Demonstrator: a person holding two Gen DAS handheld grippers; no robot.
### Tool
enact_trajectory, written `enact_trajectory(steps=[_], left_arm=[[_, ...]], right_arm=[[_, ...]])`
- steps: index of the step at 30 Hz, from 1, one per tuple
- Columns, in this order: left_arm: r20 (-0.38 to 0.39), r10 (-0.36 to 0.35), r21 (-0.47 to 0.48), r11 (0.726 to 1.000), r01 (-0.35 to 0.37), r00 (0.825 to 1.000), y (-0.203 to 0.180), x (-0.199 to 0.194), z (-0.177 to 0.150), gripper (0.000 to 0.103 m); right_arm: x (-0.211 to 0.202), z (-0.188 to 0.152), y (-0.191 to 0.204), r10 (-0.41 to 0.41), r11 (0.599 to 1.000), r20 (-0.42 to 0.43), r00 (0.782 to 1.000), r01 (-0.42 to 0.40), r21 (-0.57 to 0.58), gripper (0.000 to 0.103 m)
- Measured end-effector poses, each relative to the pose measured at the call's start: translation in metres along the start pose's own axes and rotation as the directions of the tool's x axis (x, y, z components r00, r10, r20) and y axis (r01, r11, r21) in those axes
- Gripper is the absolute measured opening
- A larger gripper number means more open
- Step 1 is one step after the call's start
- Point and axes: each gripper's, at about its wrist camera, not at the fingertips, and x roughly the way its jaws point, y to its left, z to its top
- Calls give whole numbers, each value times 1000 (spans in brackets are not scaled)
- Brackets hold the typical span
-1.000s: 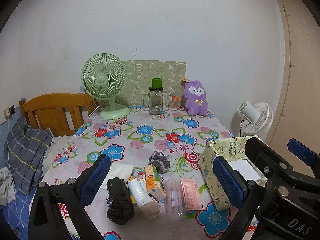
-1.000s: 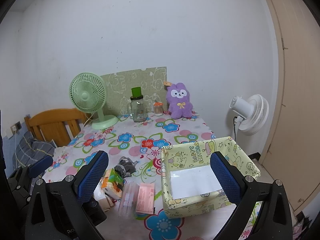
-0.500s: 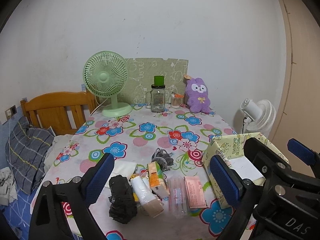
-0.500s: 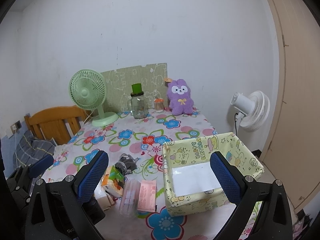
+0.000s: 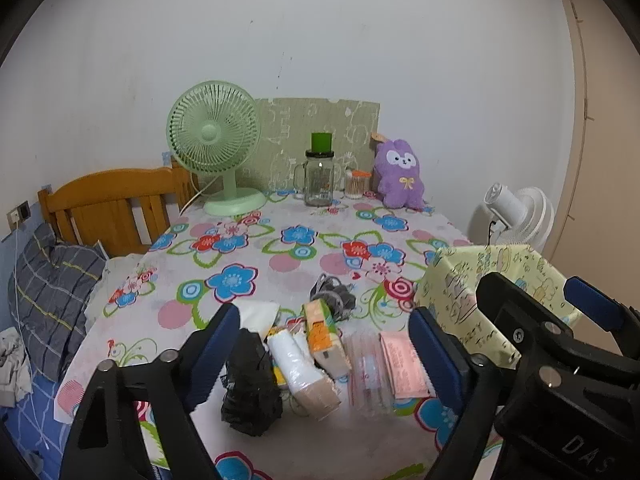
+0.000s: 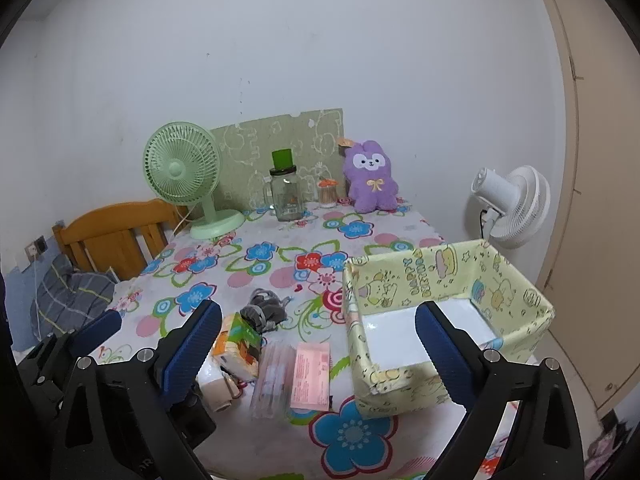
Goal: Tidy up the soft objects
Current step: 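Move both tools toward the black wrapped bundle and white rolled cloth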
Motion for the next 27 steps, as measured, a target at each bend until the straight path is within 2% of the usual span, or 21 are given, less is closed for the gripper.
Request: enact_trajectory(steps=[27], left_arm=[[-132, -17, -17, 1000, 15, 991, 30, 37, -61, 79]], right_arm=[[50, -60, 37, 44, 998, -136, 990, -50, -41, 88]])
